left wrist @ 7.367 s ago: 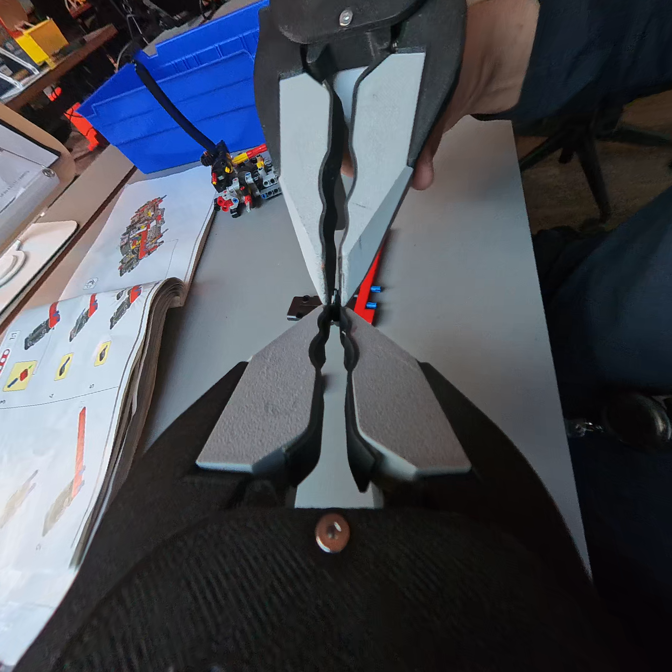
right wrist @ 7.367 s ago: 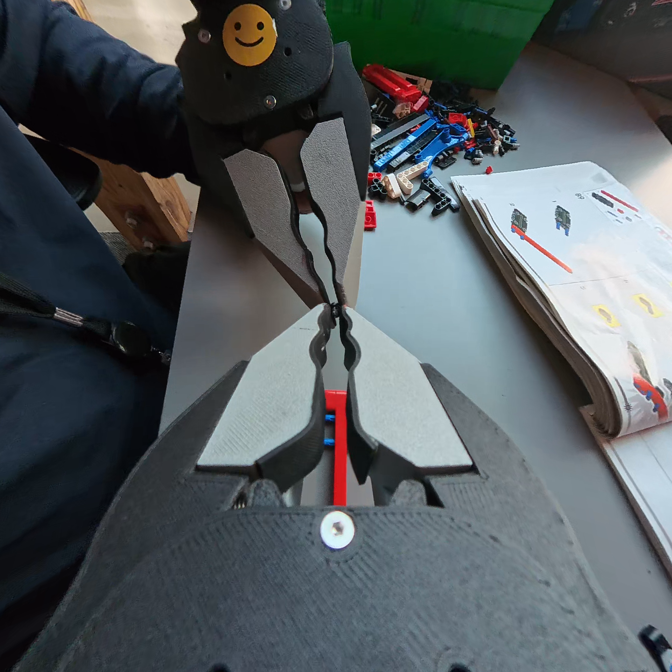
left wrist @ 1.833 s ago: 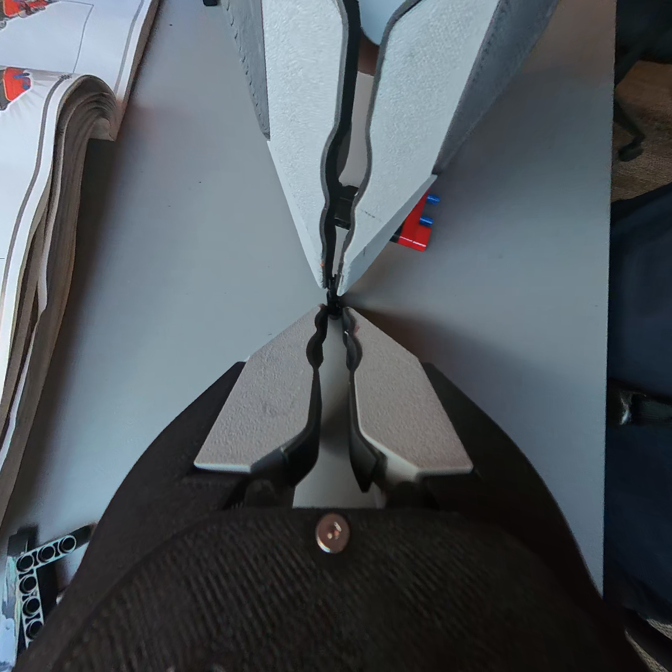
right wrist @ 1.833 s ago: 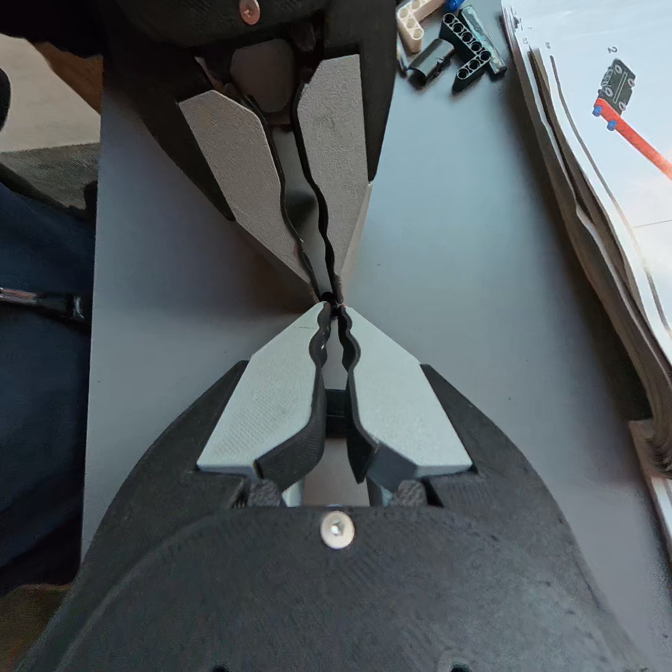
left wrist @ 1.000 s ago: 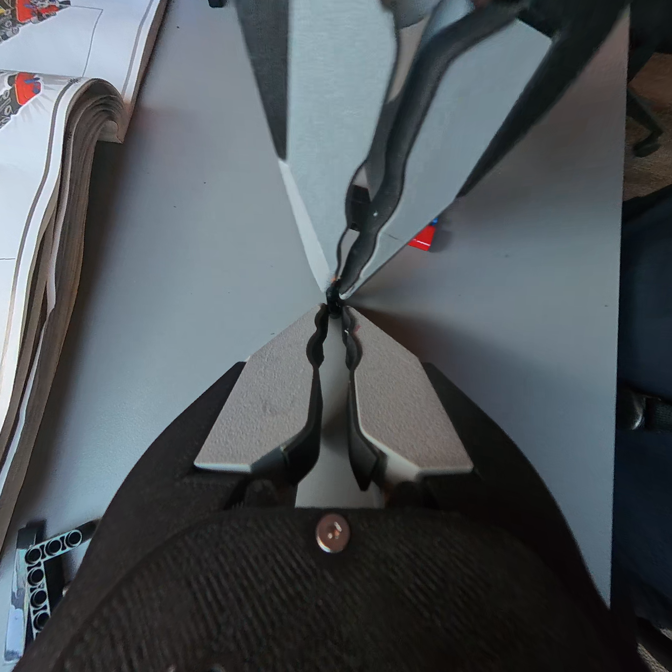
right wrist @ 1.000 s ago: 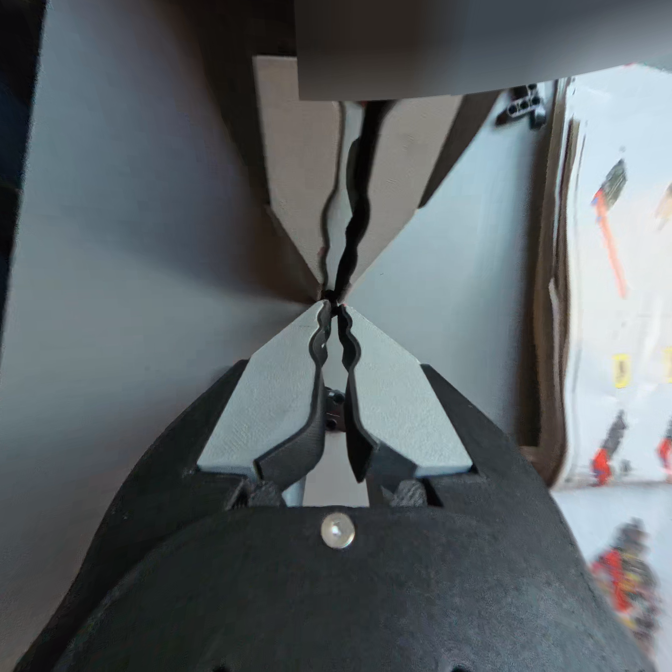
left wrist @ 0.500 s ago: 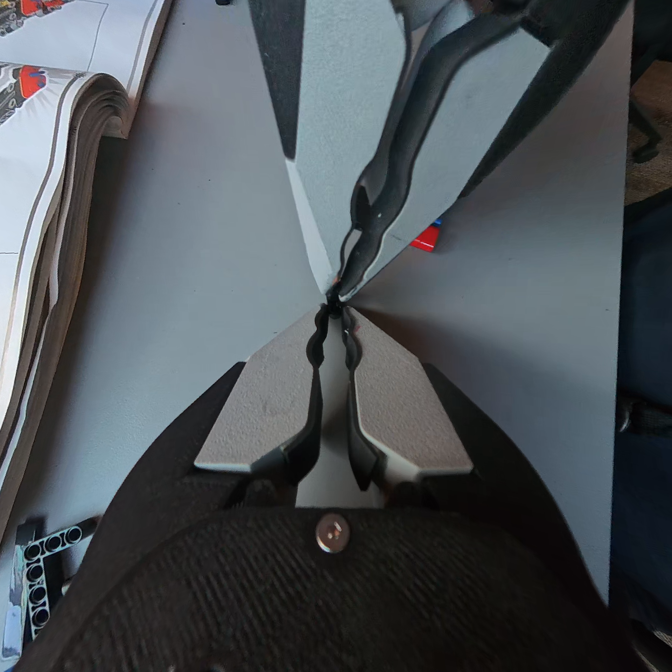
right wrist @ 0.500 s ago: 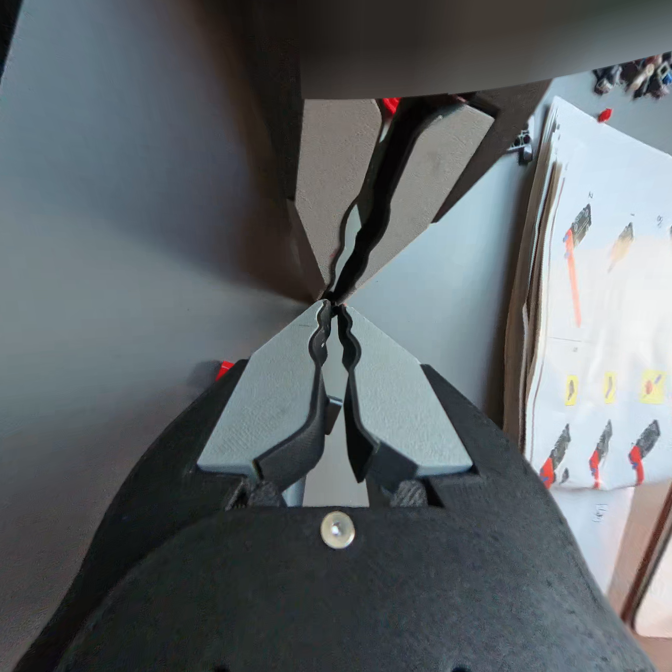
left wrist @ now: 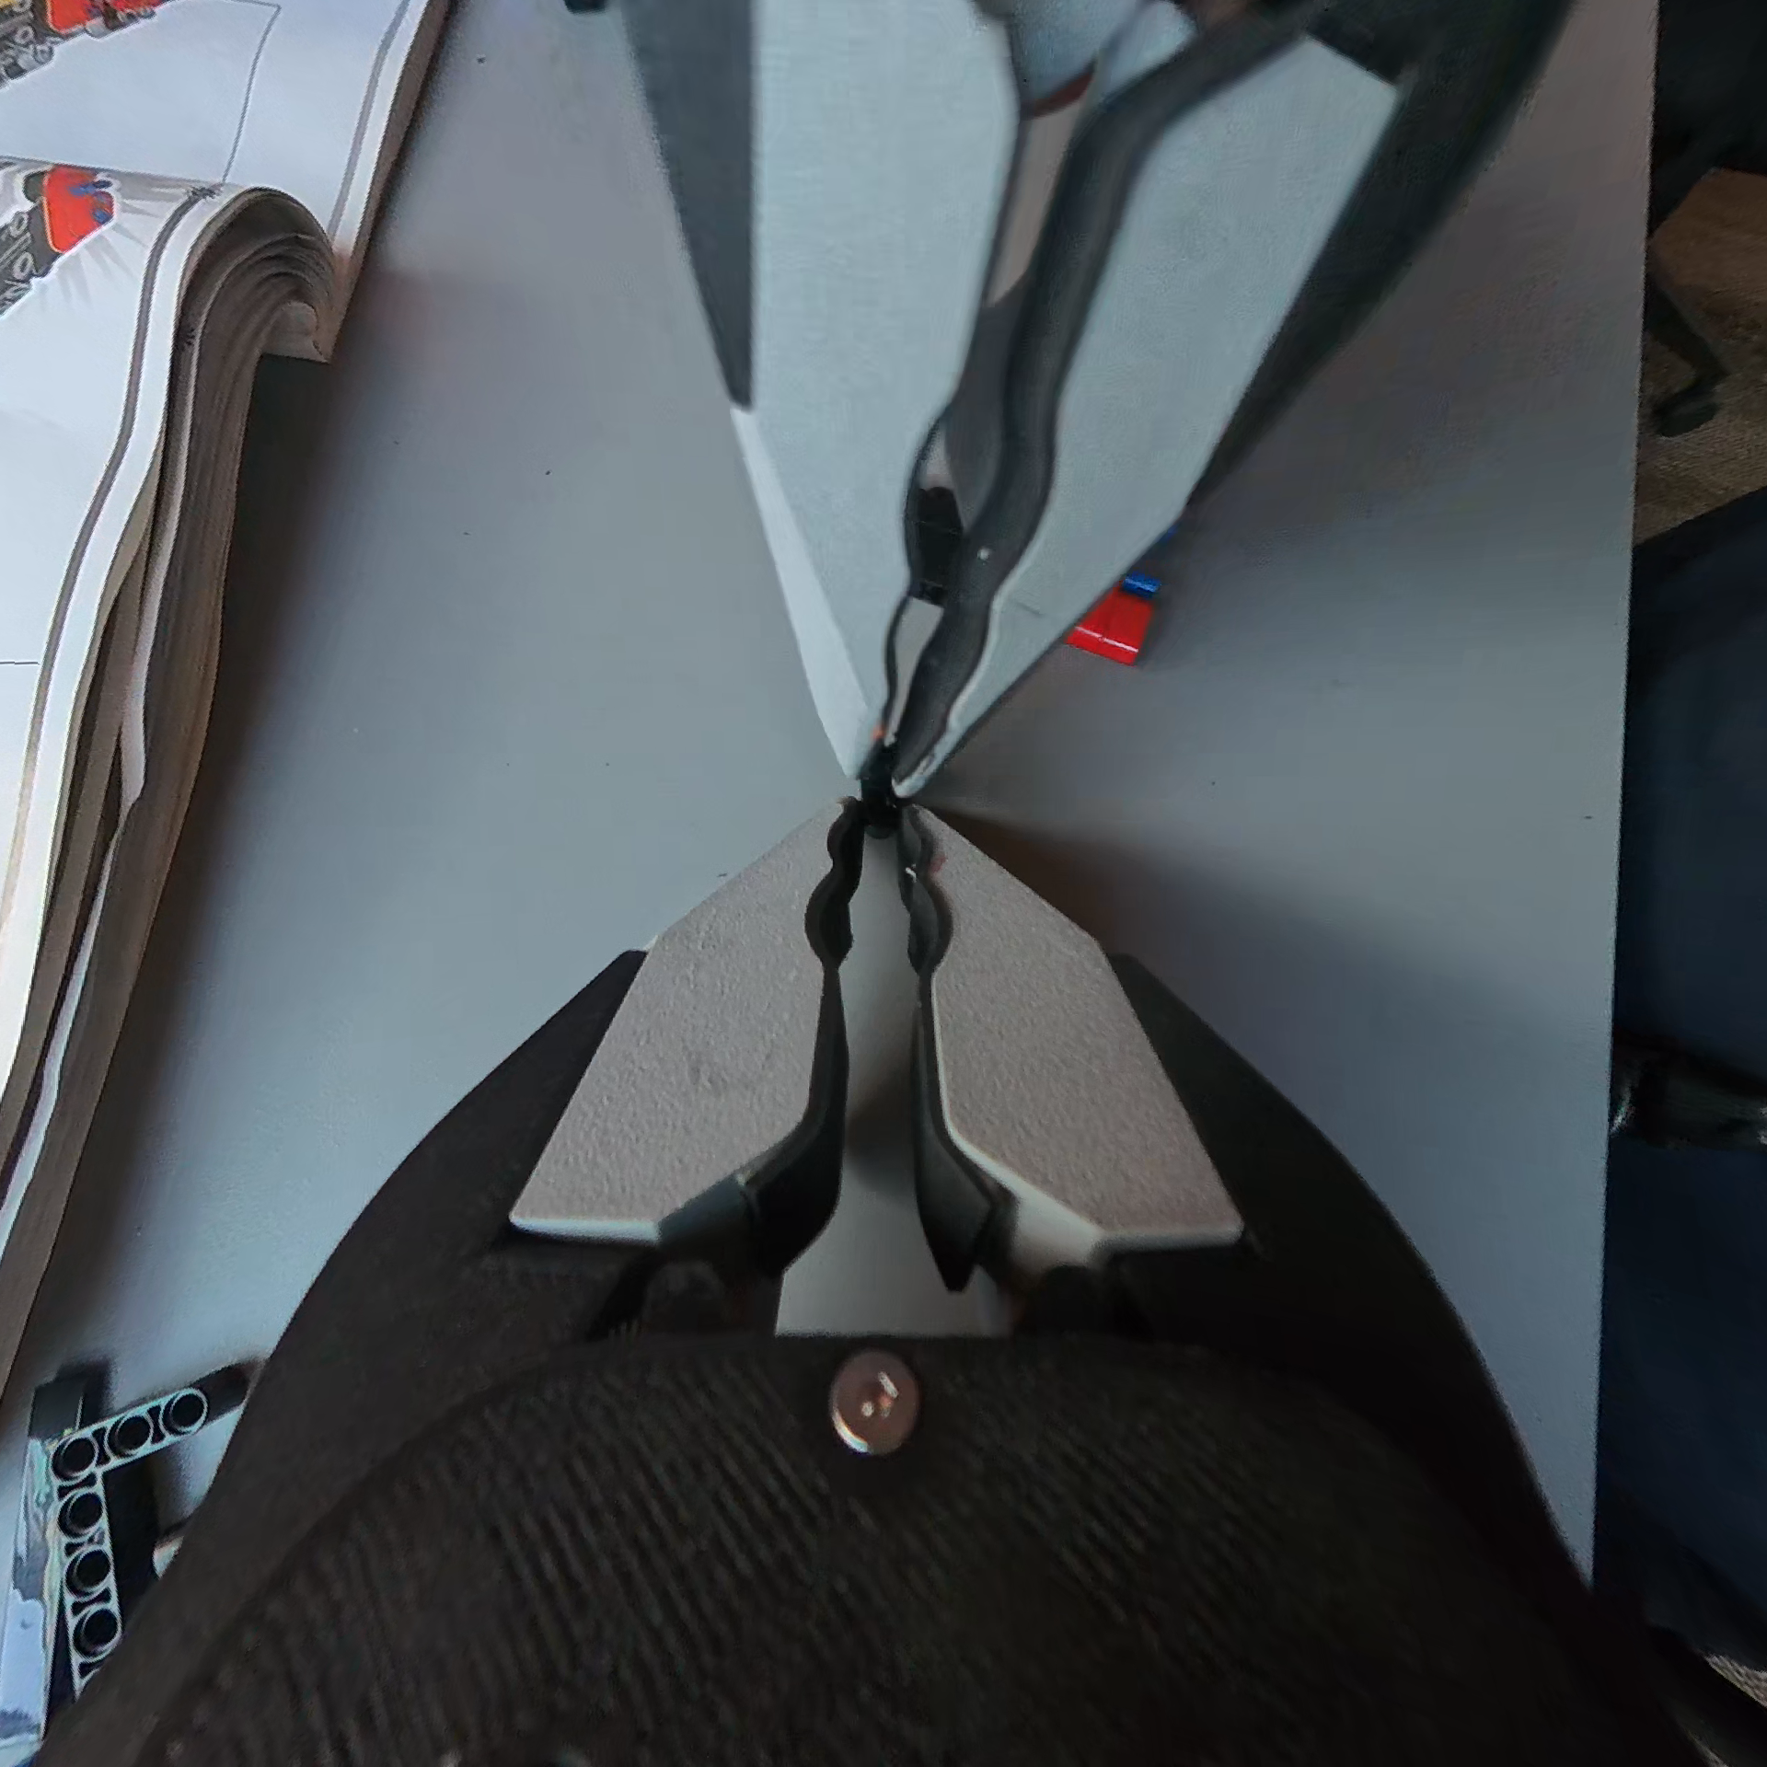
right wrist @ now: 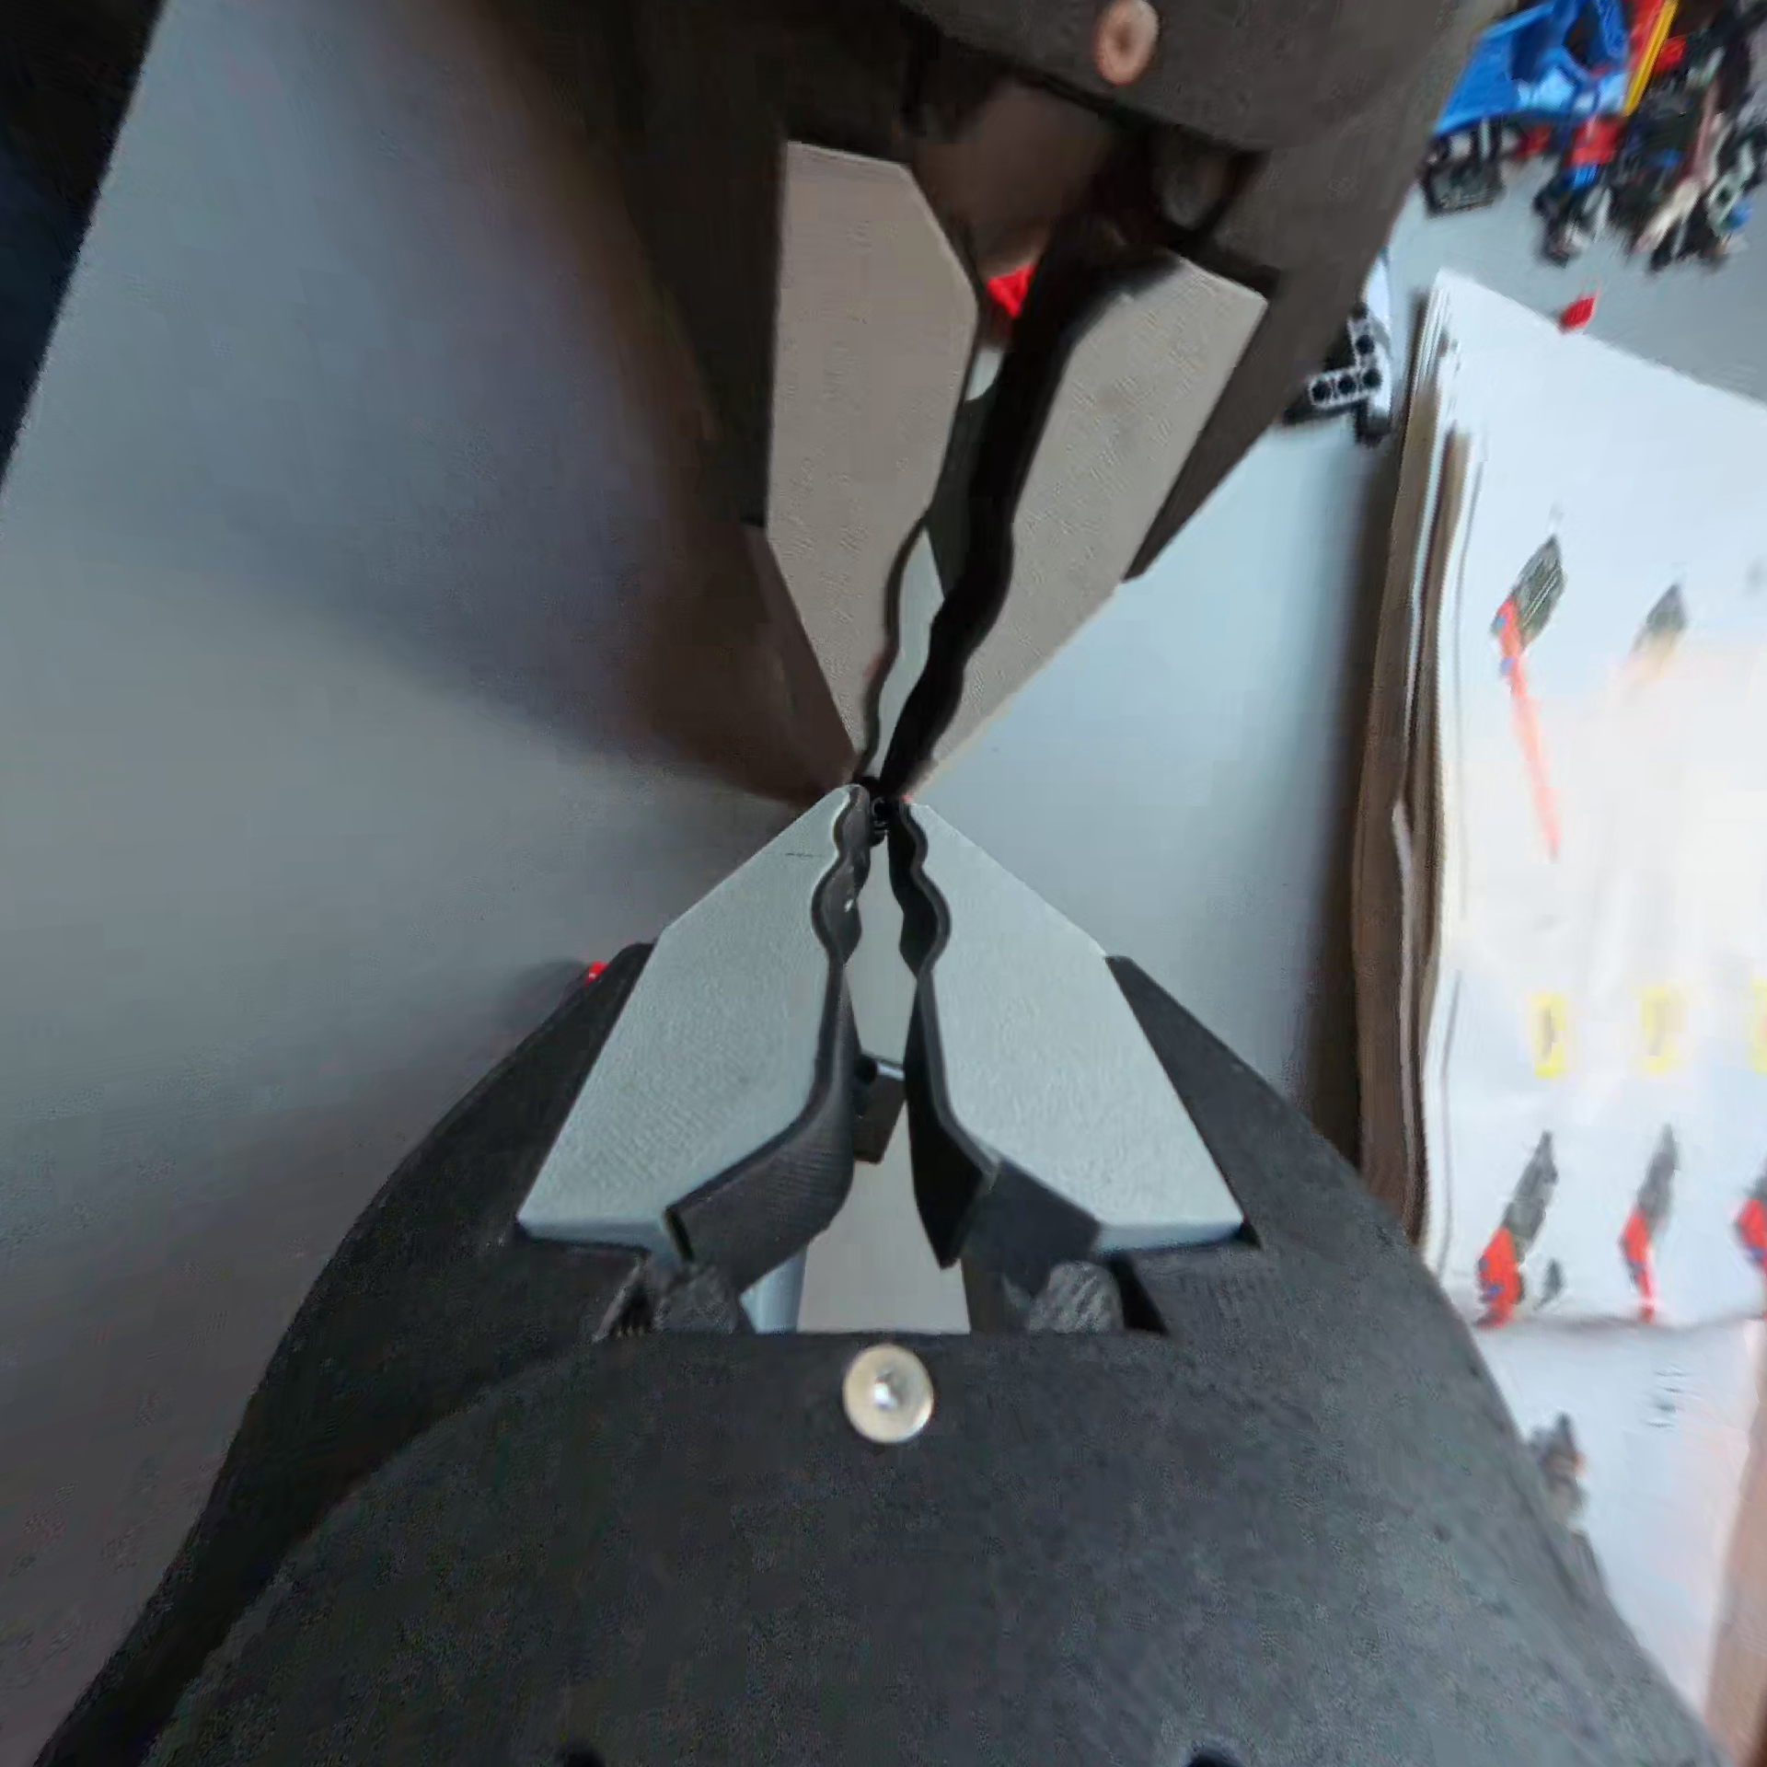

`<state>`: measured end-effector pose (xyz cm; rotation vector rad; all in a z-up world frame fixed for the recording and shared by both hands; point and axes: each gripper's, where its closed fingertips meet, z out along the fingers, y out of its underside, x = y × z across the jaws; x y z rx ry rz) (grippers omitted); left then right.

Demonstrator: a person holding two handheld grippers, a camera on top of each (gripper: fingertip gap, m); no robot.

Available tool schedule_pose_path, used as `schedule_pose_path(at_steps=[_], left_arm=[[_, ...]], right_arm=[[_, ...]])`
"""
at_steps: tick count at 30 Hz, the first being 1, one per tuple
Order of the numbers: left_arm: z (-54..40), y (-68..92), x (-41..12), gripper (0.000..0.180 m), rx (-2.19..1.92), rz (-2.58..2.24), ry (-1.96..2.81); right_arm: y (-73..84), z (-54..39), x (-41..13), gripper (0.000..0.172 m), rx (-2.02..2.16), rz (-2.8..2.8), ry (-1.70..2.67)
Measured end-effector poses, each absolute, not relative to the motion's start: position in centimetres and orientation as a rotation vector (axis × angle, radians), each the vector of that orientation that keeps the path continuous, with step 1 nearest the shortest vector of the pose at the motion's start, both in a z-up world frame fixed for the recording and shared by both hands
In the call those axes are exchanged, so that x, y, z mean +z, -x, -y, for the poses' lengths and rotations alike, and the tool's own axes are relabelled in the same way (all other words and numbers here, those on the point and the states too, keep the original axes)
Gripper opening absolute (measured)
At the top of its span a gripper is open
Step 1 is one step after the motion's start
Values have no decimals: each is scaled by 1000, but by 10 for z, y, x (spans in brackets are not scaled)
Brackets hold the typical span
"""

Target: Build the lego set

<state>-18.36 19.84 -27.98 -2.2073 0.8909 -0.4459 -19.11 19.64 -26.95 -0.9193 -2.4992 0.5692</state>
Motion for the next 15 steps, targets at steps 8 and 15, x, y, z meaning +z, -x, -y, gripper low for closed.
schedule_pose_path(at_steps=[8,15], left_arm=[[-199,183,-280,5,-428,-889,2204],[-199,183,-280,5,-456,-883,2210]], right_arm=[[190,-197,-270,2,736,2397,1100],[188,-198,-269,3,963,2307,1262]])
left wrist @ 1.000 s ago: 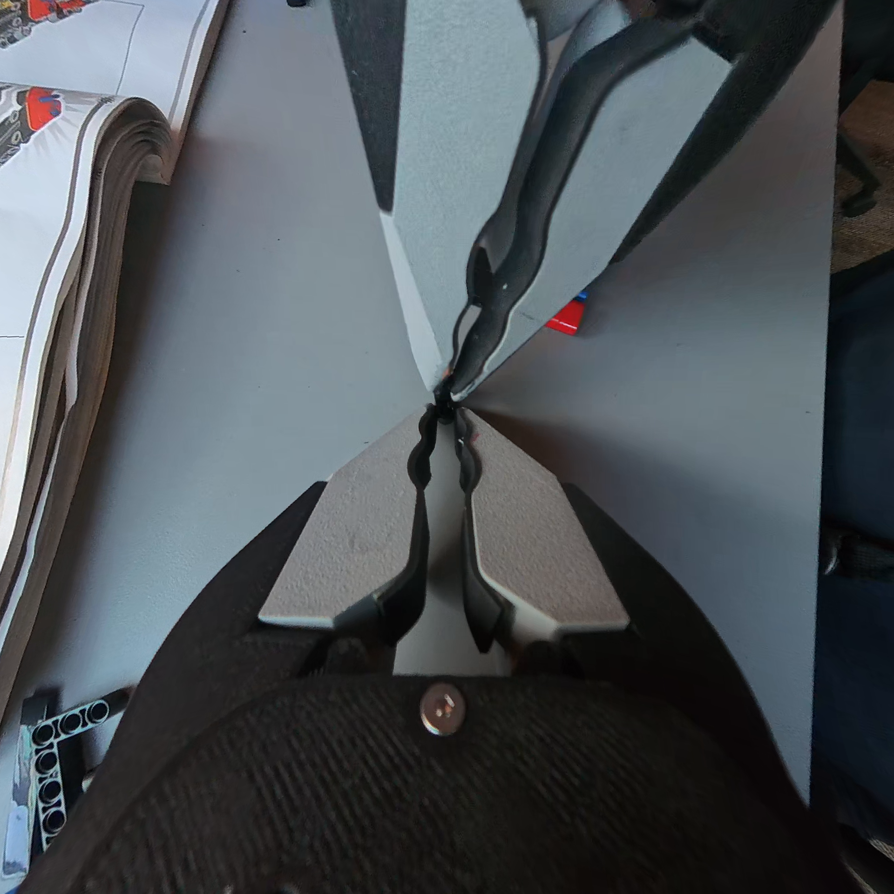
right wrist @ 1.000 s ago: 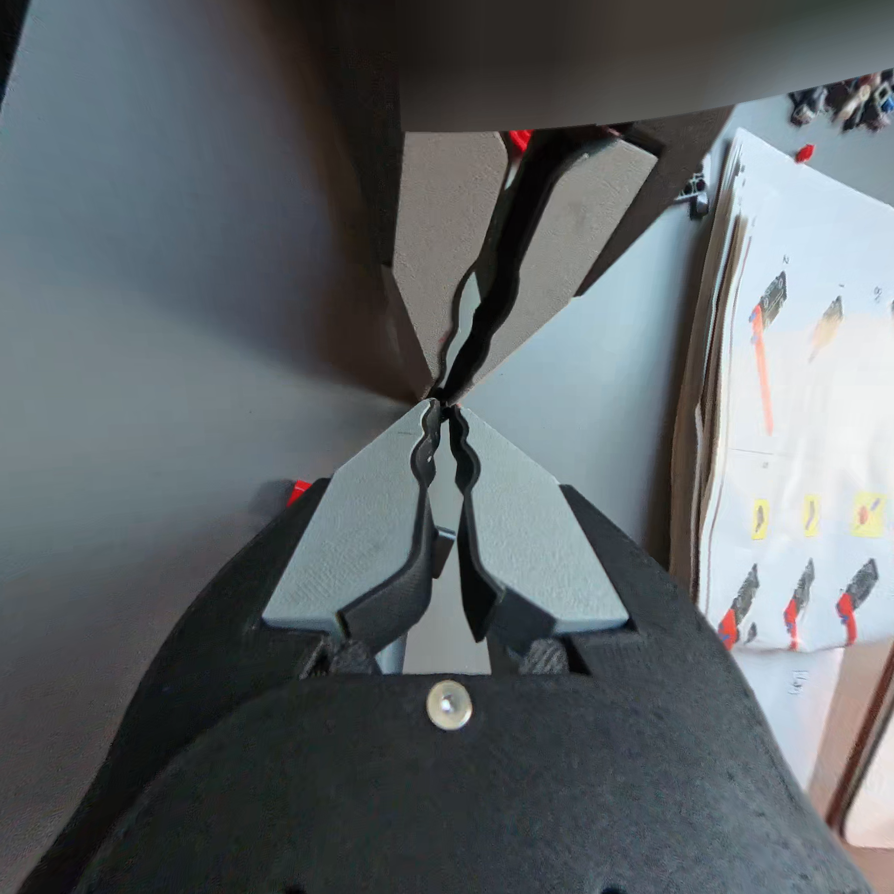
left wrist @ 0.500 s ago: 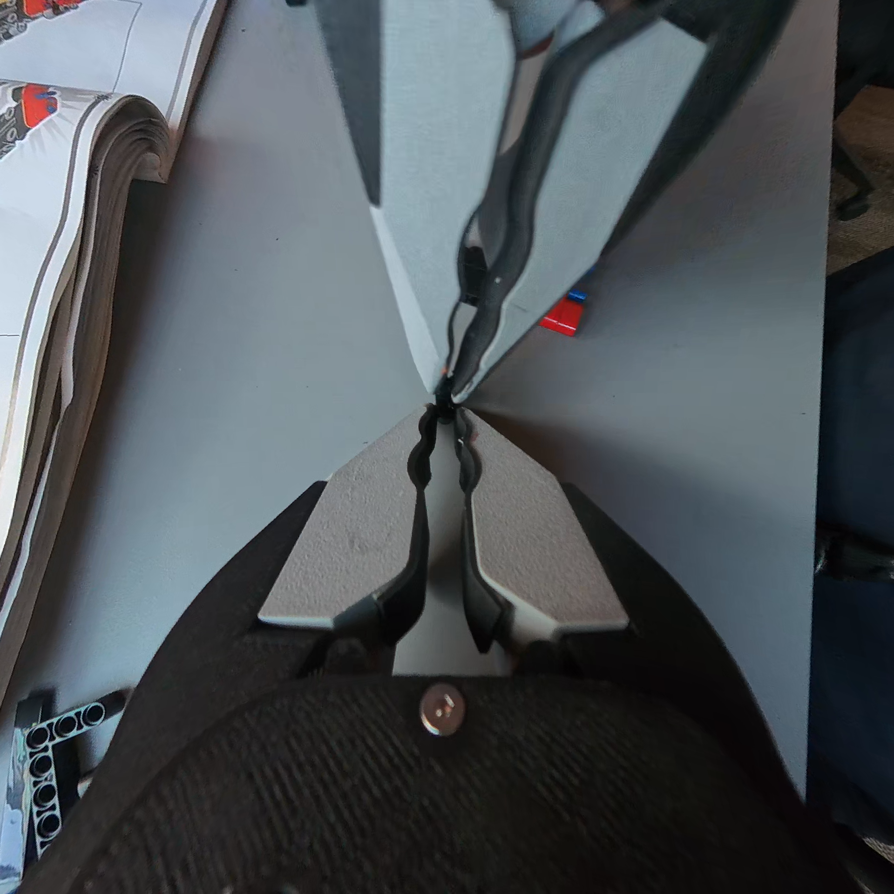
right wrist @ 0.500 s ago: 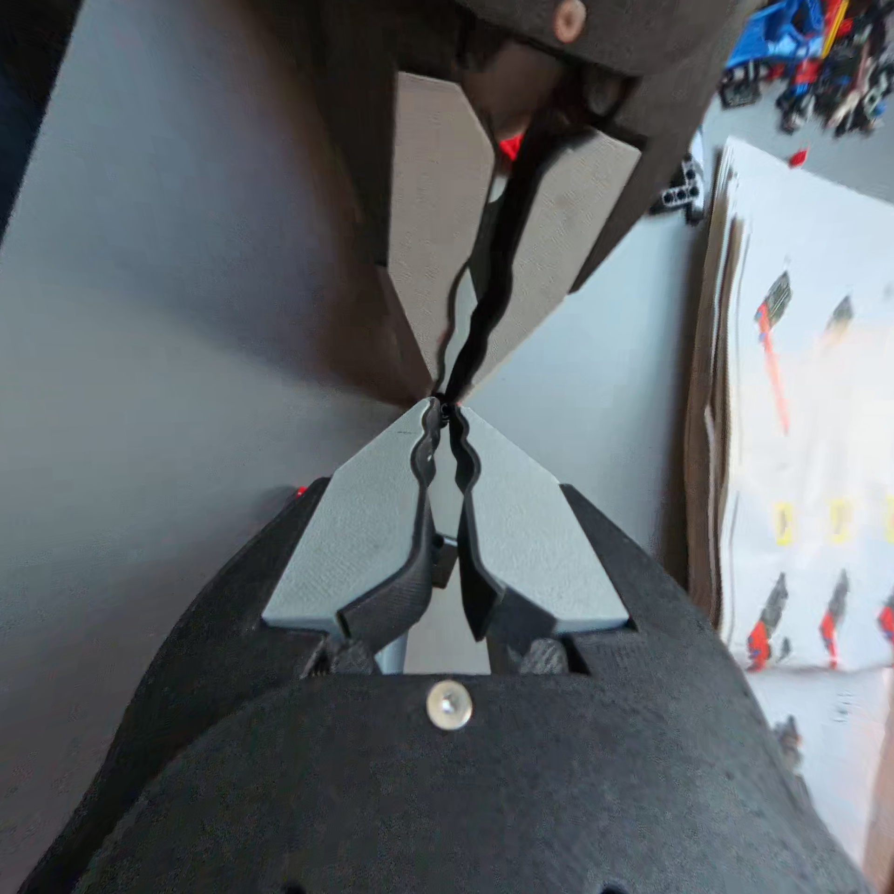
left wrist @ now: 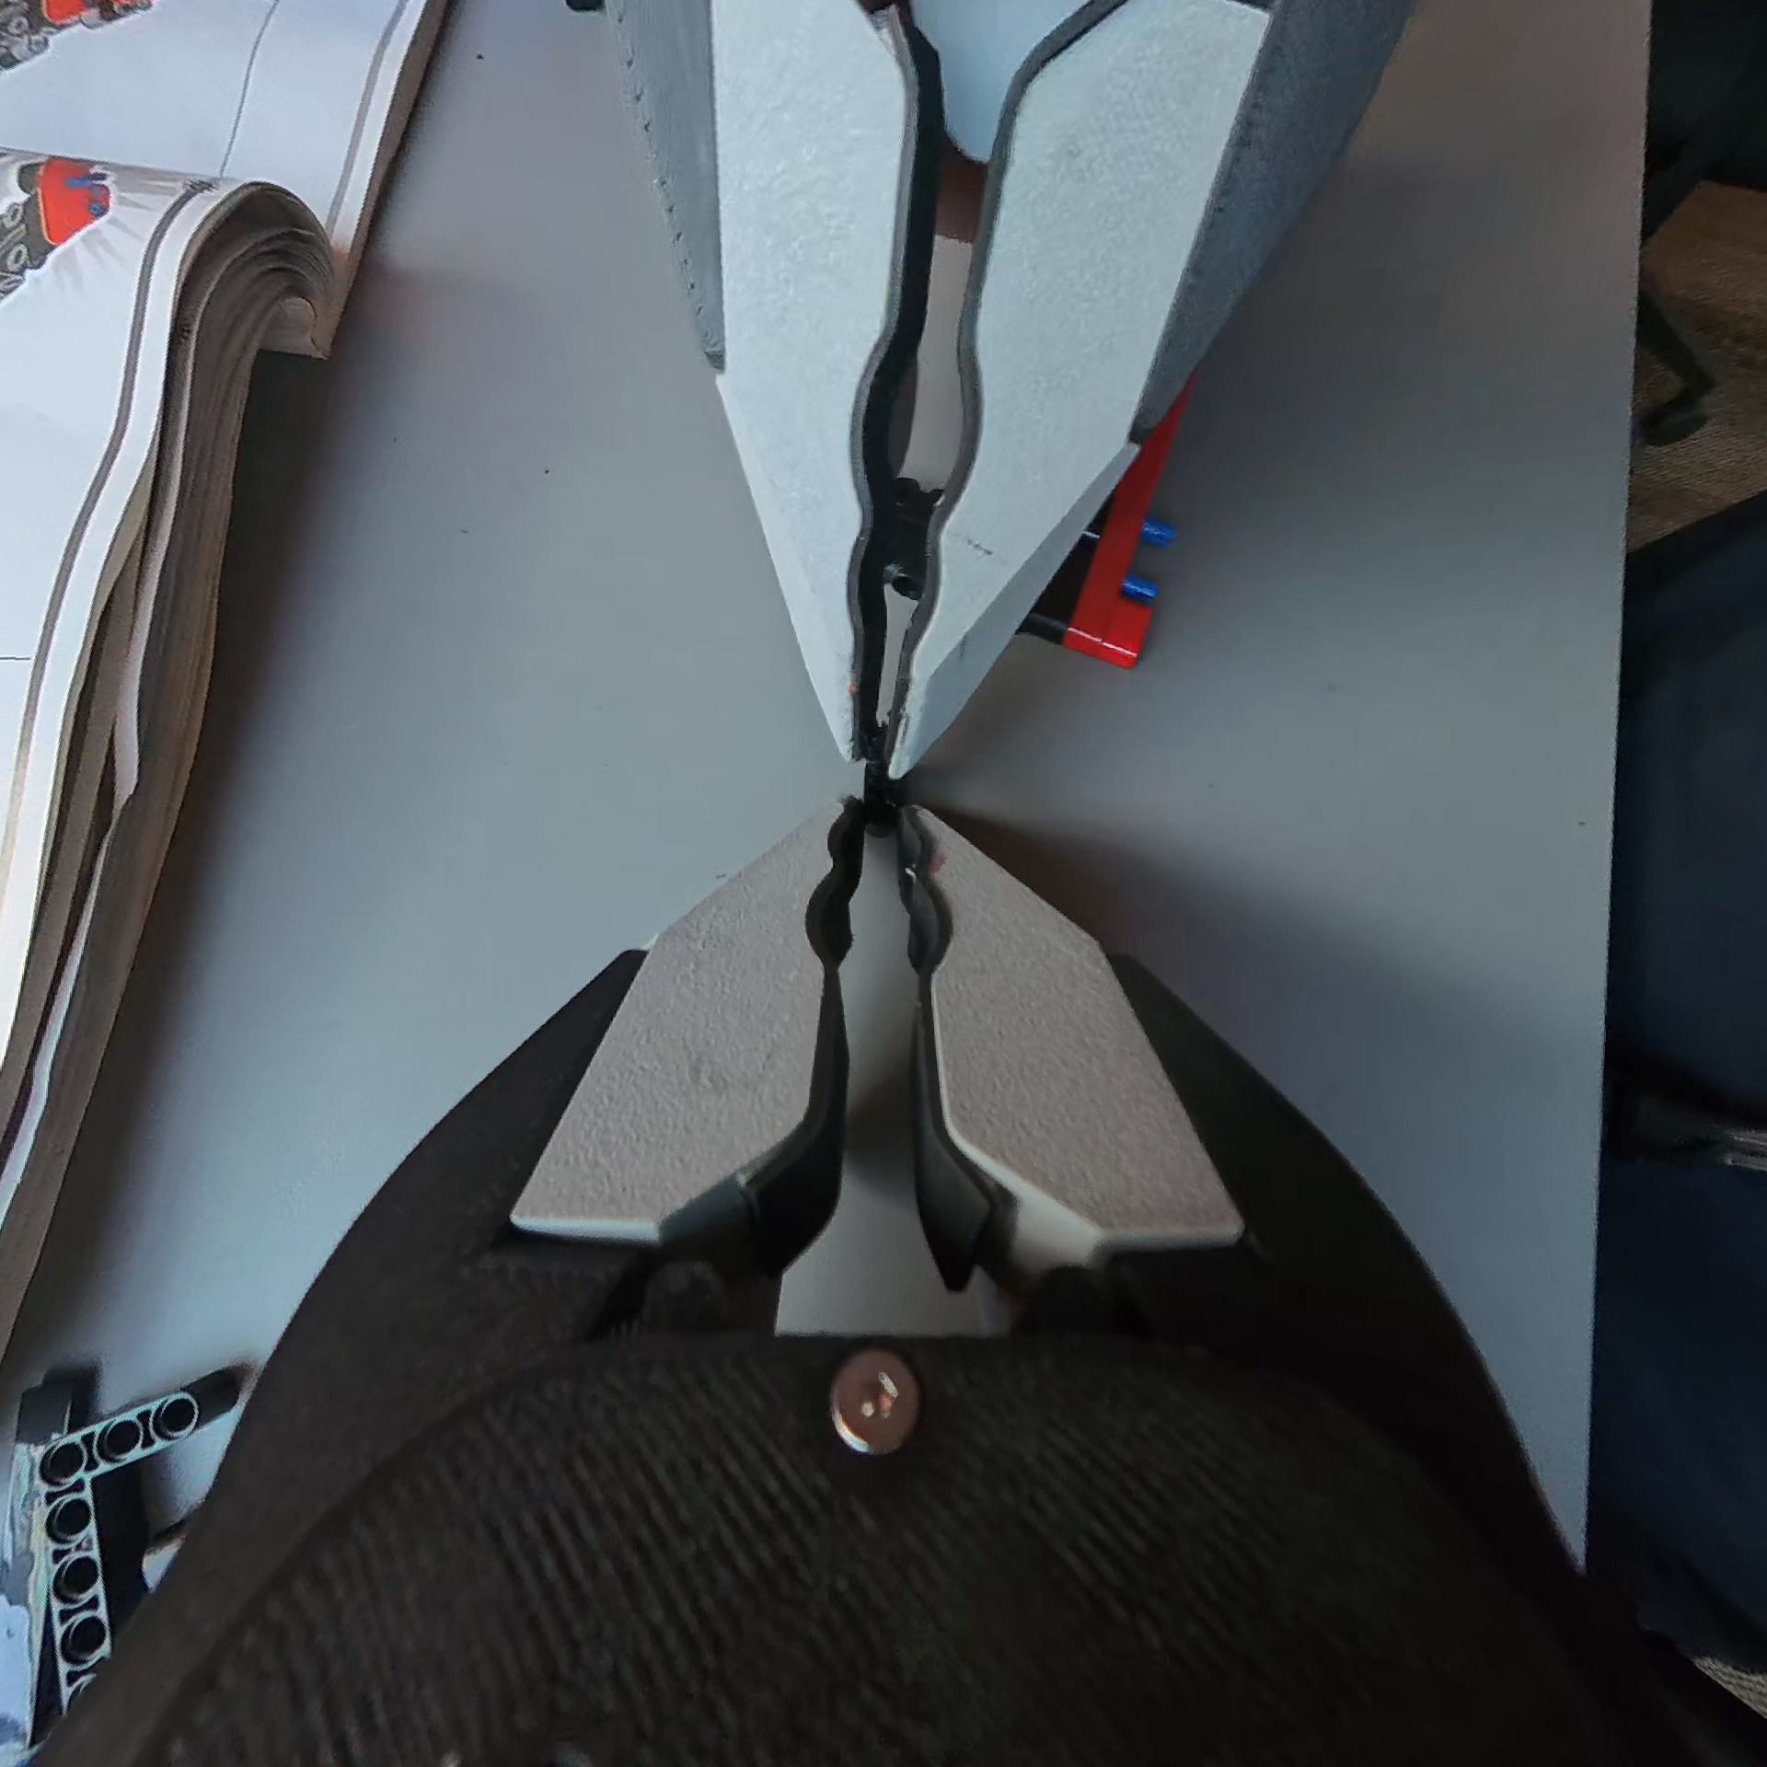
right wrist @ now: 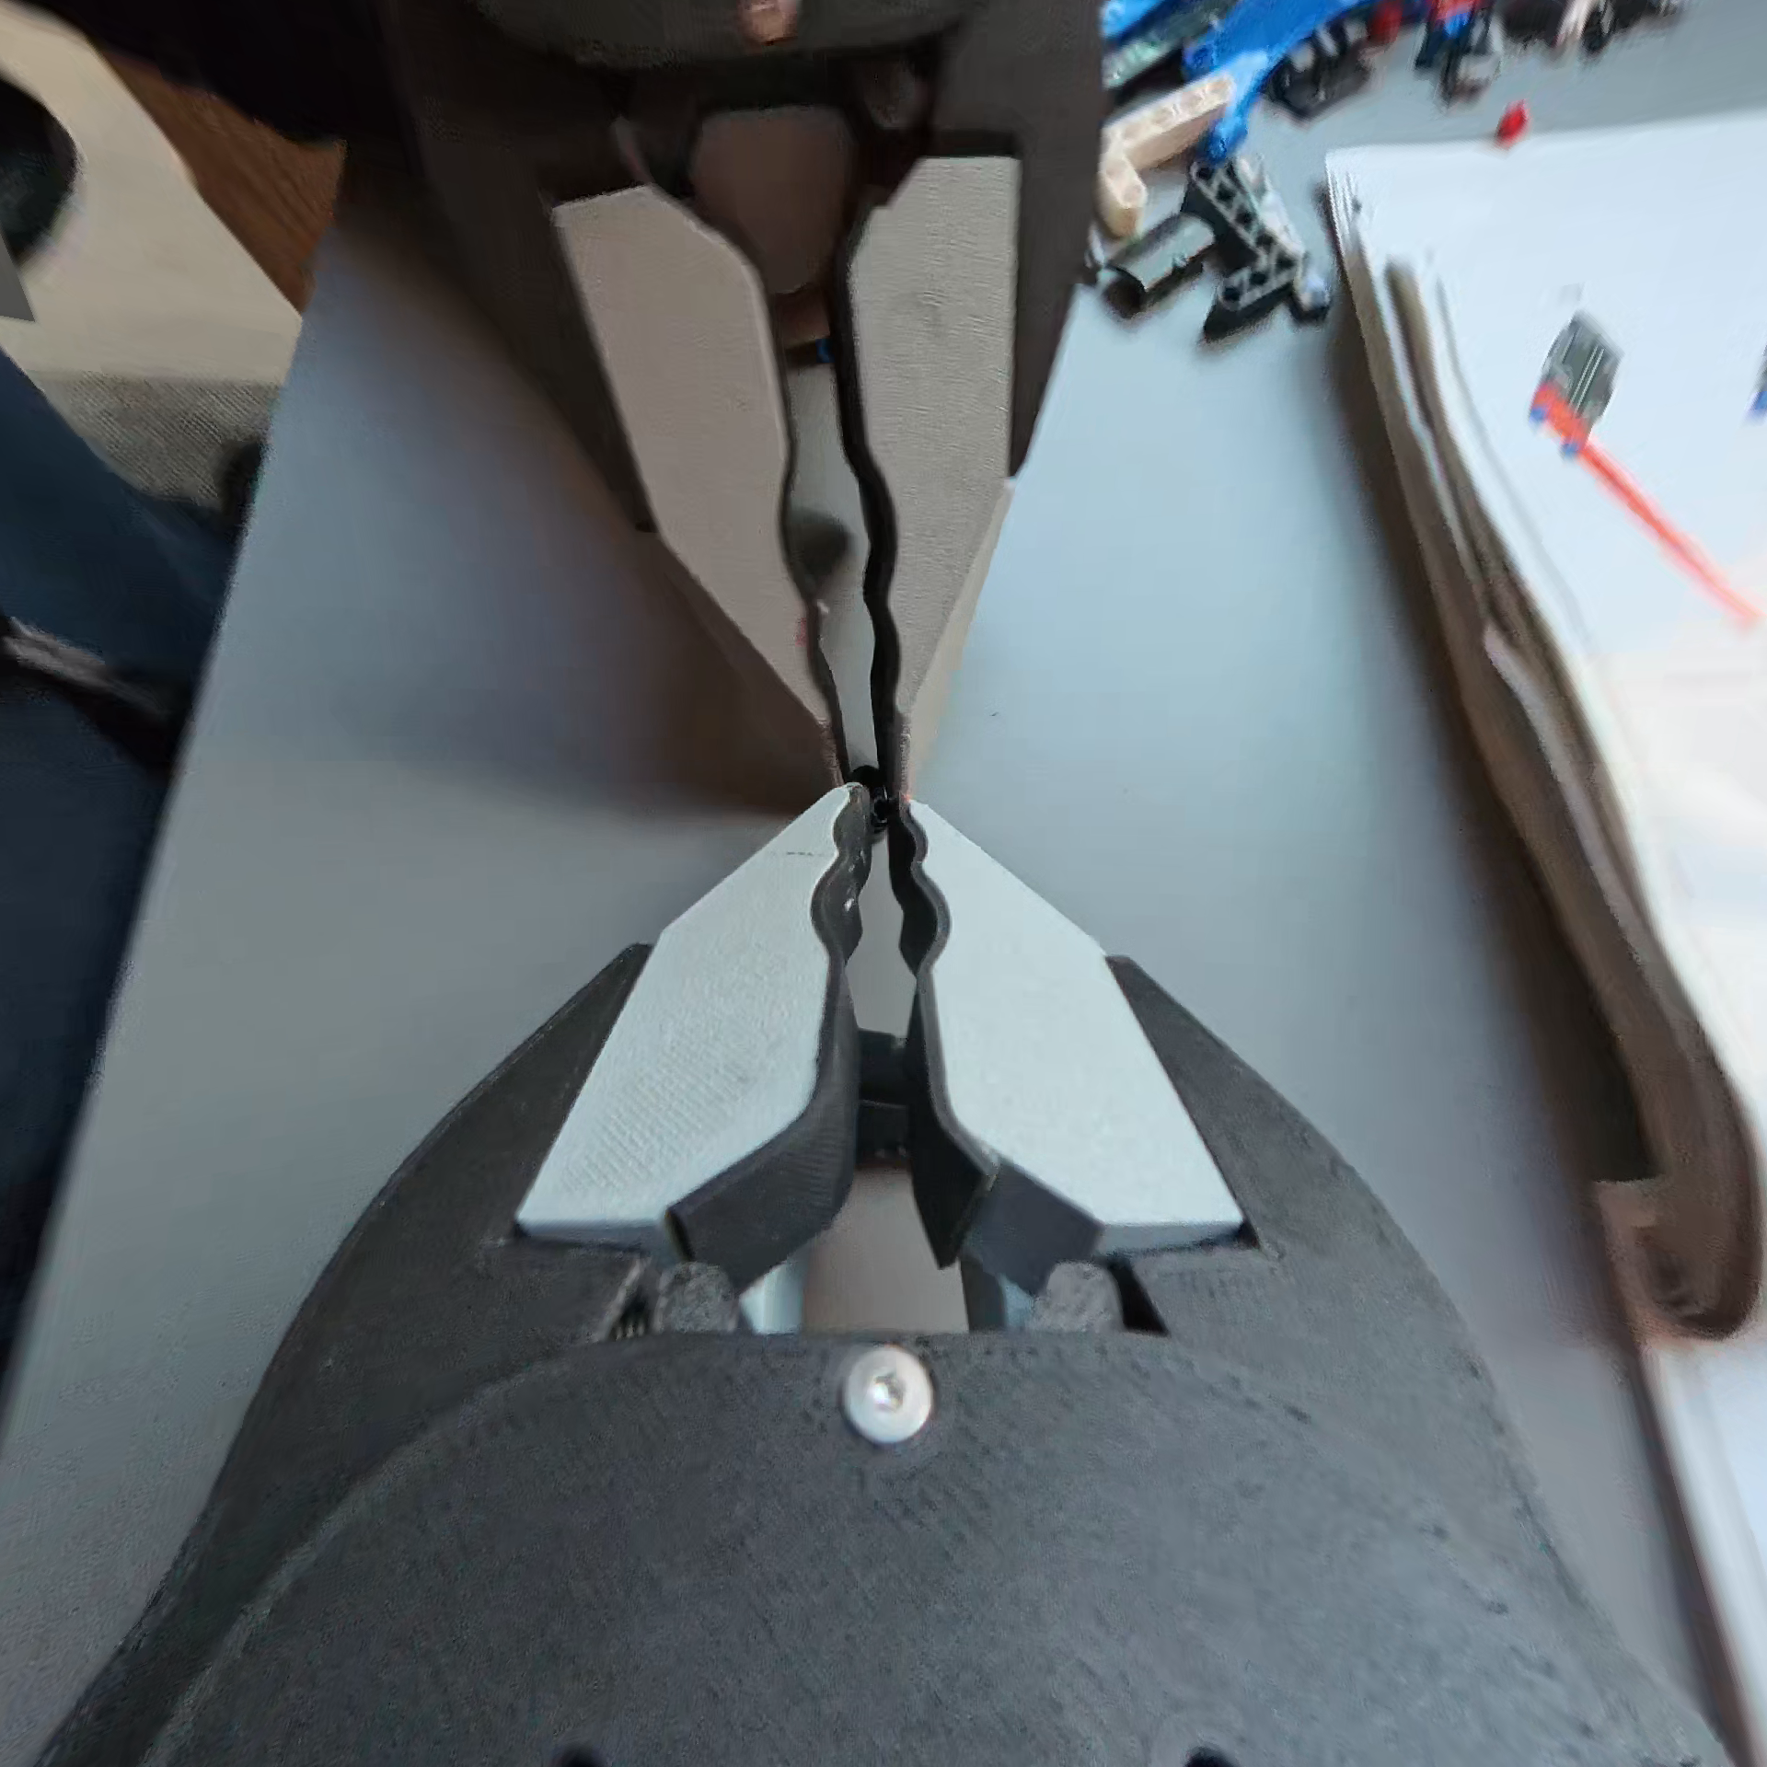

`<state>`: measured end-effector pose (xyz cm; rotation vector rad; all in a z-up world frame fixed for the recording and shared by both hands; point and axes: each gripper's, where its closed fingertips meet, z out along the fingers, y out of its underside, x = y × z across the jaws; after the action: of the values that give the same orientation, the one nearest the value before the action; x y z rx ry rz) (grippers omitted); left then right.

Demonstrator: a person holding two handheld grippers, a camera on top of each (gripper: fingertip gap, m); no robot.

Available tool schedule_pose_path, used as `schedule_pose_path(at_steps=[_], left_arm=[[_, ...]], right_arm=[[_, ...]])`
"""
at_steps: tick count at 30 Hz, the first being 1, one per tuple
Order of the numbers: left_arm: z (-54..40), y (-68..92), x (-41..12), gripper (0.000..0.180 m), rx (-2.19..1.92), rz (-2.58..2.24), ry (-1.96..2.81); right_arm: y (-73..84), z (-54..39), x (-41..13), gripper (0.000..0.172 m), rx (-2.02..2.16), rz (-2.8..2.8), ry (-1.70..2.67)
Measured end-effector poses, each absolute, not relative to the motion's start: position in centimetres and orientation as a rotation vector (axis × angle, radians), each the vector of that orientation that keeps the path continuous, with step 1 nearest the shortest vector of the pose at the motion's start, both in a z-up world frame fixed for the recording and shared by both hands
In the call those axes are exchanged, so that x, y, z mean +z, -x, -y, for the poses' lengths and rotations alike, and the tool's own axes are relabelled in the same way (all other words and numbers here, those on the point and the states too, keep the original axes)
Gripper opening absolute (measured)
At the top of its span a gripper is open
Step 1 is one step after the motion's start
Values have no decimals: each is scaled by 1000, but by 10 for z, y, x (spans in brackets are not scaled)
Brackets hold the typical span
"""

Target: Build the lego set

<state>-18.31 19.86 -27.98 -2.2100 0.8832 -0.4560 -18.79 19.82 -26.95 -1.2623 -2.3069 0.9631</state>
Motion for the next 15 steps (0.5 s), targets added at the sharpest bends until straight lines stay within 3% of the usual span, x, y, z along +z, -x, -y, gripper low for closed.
schedule_pose_path(at_steps=[4,15], left_arm=[[-198,183,-280,5,-455,-884,2210],[-199,184,-280,5,-442,-880,2208]], right_arm=[[189,-197,-271,3,682,2334,890],[190,-198,-275,3,906,2325,1094]])
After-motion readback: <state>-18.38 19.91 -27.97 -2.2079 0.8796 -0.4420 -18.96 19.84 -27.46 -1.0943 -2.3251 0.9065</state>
